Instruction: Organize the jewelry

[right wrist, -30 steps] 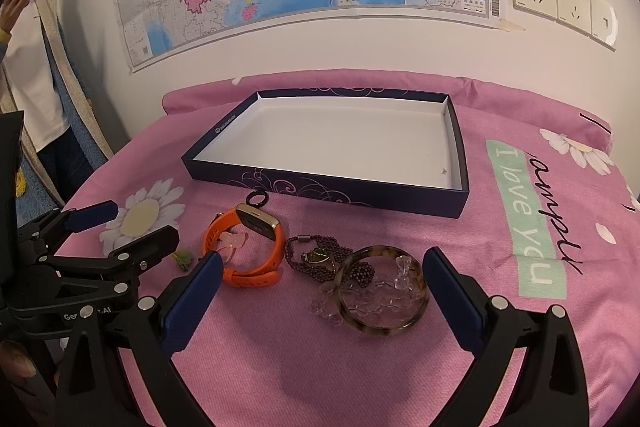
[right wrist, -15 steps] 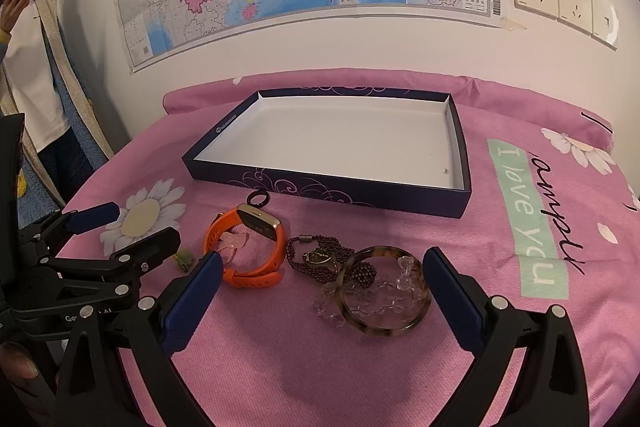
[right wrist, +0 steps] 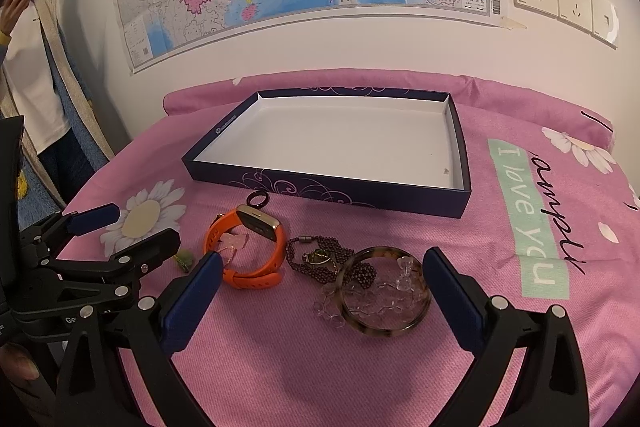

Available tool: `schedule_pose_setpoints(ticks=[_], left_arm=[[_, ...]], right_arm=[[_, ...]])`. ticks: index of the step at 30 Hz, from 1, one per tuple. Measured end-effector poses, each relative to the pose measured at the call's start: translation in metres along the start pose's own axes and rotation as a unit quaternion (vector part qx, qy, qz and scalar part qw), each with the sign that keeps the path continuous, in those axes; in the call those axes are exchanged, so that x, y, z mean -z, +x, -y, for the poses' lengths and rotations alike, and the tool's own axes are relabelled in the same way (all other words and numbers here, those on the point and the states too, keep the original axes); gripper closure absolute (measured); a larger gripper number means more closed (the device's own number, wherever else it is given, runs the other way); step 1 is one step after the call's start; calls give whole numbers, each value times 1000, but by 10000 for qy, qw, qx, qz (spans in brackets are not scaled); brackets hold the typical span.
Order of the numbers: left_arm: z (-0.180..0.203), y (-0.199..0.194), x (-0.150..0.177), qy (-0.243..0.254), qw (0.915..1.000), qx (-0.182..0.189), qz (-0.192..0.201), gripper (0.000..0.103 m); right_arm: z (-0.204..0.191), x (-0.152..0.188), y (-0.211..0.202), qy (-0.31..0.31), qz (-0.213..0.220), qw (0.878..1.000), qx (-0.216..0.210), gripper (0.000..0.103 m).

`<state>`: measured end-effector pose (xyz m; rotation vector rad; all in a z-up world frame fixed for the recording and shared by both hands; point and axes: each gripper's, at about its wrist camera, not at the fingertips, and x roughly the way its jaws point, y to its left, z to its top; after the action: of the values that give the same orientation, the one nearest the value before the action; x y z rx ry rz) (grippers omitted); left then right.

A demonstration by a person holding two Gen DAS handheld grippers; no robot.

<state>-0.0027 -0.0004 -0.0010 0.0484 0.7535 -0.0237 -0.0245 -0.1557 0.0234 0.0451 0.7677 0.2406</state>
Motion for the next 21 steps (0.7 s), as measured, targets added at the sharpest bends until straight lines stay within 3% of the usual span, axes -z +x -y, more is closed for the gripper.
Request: schedule_pose_setpoints(ticks=[21], left_arm=[[3, 2, 1, 42, 10000, 49, 0, 6]], right_arm=[[1, 0, 0, 11, 5, 10000, 1, 6]])
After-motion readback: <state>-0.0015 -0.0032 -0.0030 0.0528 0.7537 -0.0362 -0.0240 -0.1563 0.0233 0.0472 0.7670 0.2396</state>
